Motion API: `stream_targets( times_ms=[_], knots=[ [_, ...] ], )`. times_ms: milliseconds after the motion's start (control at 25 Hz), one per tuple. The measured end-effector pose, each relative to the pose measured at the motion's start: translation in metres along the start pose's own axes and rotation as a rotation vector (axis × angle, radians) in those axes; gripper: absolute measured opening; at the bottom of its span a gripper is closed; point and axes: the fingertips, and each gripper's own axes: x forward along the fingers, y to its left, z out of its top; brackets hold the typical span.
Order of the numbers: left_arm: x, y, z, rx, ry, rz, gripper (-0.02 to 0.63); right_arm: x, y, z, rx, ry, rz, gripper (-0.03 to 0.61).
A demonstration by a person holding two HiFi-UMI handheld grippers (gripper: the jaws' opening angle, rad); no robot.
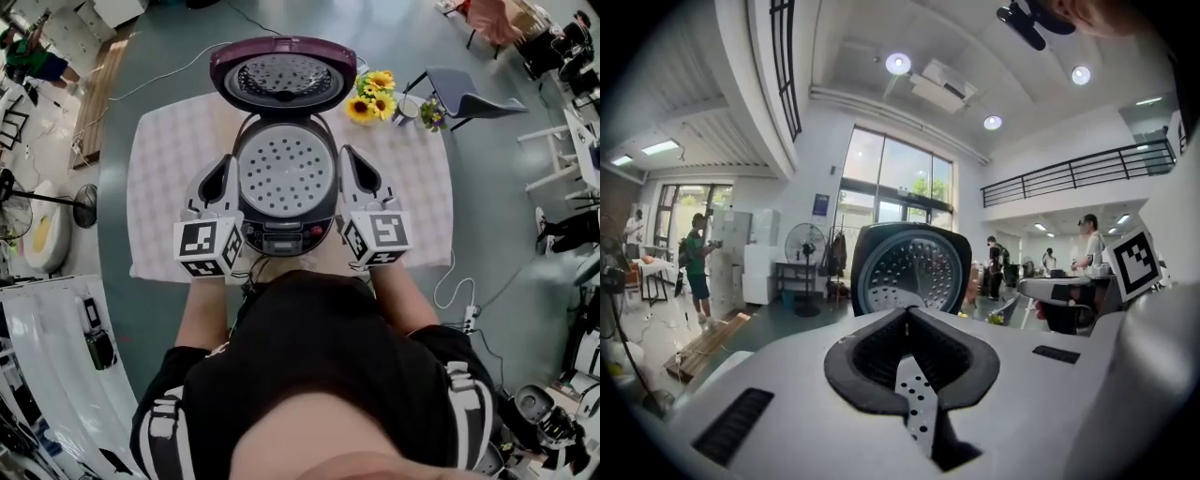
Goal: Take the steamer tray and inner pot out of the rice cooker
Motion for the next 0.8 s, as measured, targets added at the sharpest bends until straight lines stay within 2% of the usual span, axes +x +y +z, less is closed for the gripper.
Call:
stream_targets(
  times_ms=[120,400,480,520,560,600,680,800],
  knots=[
    [-0.002,-0.005,0.000,0.003,-0.001,-0.020,0.005,-0.002,0.001,-0.003,0.002,0.007,0.009,-0.003],
    [0.002,0.001,0.004,-0.012,-0.002,0.000,0.006,0.003,-0.002,0.005,0.030,-0.028,0.017,-0.001],
    [0.000,0.005,0.004,-0.017,-0.012,-0.006,0.023,0.004,0.004,0.005,0.070,-0.048,0.043,0.157],
    [-0.001,0.006,0.004,-0.019,-0.021,-0.018,0.099,0.005,0.007,0.004,0.092,-0.053,0.053,0.215],
    [-0.001,0.006,0.005,-0.021,-0.030,-0.033,0.230,0.006,0.010,0.004,0.110,-0.053,0.059,0.264],
    [-0.001,0.006,0.006,-0.020,-0.037,-0.046,0.315,0.008,0.013,0.004,0.118,-0.051,0.063,0.304],
    [0.001,0.006,0.006,-0.012,-0.034,-0.054,0.389,0.012,0.017,0.003,0.106,-0.040,0.065,0.364],
    [0.004,0.009,0.003,-0.007,-0.001,-0.052,0.409,0.017,0.022,-0.002,0.076,-0.001,0.067,0.391]
  ],
)
